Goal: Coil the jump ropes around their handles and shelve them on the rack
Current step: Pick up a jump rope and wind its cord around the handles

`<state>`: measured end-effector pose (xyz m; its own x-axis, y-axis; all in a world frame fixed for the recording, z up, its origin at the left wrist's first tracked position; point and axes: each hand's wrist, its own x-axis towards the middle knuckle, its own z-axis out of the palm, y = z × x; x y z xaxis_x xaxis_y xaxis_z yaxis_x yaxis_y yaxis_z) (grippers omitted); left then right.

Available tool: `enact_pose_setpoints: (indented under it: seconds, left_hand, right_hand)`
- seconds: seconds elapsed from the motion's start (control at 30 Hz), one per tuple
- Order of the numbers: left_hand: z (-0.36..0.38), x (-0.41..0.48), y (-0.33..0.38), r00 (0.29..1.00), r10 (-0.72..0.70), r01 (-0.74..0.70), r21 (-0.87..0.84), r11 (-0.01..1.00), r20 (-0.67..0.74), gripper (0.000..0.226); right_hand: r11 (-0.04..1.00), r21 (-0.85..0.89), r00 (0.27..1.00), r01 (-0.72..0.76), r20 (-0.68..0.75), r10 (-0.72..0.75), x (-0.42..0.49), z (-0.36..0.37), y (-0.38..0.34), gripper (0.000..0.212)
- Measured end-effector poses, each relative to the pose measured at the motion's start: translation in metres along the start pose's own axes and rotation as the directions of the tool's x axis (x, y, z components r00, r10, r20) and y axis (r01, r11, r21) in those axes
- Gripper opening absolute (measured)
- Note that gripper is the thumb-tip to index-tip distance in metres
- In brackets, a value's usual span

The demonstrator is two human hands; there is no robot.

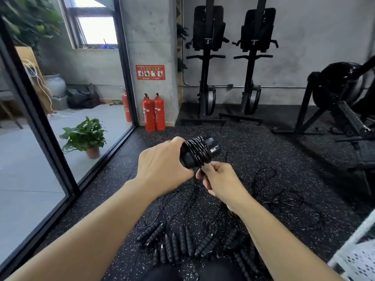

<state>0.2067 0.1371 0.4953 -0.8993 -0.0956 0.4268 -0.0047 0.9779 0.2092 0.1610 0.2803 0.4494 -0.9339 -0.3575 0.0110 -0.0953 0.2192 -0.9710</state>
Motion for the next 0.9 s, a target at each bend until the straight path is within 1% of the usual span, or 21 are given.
enact_pose_setpoints:
  seconds: [0.1,0.17,0.27,0.33,0.4,0.47,0.57,0.67,0.73,0.8,0.9]
  left_hand:
    - [0.006,0.005,-0.008,0.997,-0.08,0.079,0.024,0.997,0.02,0.041]
    - [0.01,0.006,-0.007,0.996,-0.087,0.086,0.049,0.995,0.018,0.032]
    - [0.012,0.005,-0.006,0.995,-0.092,0.09,0.065,0.994,0.025,0.027]
    - [0.014,0.002,-0.006,0.997,-0.075,0.073,0.096,0.993,0.015,0.028]
    - [0.019,-0.002,-0.006,0.999,-0.048,0.049,0.114,0.992,-0.017,0.028]
    - [0.024,-0.006,-0.005,0.999,-0.024,0.026,0.084,0.996,-0.027,0.028]
    - [0.026,-0.009,-0.007,0.999,-0.007,0.007,0.005,1.0,0.034,0.033]
    - [0.024,-0.009,-0.009,0.993,-0.007,0.012,-0.042,0.999,0.115,0.035]
    - [0.021,-0.01,-0.008,0.989,-0.027,0.027,0.0,1.0,0.143,0.037]
    - [0.017,-0.011,-0.009,0.981,-0.077,0.071,0.039,0.997,0.177,0.04]
    - [0.013,-0.014,-0.007,0.959,-0.139,0.147,-0.016,0.989,0.246,0.042]
  right_hand:
    - [0.976,-0.162,0.987,0.143,-0.051,-0.153,-0.004,0.004,0.001,0.029]
    - [0.967,-0.172,0.978,0.19,-0.057,-0.202,-0.006,0.006,-0.002,0.033]
    - [0.971,-0.174,0.981,0.165,-0.078,-0.18,-0.008,0.007,-0.005,0.043]
    - [0.98,-0.15,0.988,0.132,-0.066,-0.143,-0.011,0.008,-0.005,0.061]
    - [0.983,-0.155,0.99,0.094,-0.093,-0.109,-0.013,0.009,-0.006,0.062]
    - [0.987,-0.146,0.983,0.063,-0.16,-0.087,-0.013,0.009,-0.006,0.061]
    - [0.993,-0.069,0.974,0.098,-0.198,-0.11,-0.012,0.008,-0.001,0.071]
    - [0.992,-0.006,0.971,0.13,-0.201,-0.128,-0.016,0.011,0.002,0.072]
    - [0.991,0.037,0.973,0.13,-0.199,-0.12,-0.016,0.012,0.003,0.069]
    - [0.992,0.07,0.975,0.108,-0.201,-0.092,-0.016,0.013,0.003,0.062]
    - [0.991,0.107,0.972,0.082,-0.226,-0.056,-0.013,0.013,0.001,0.055]
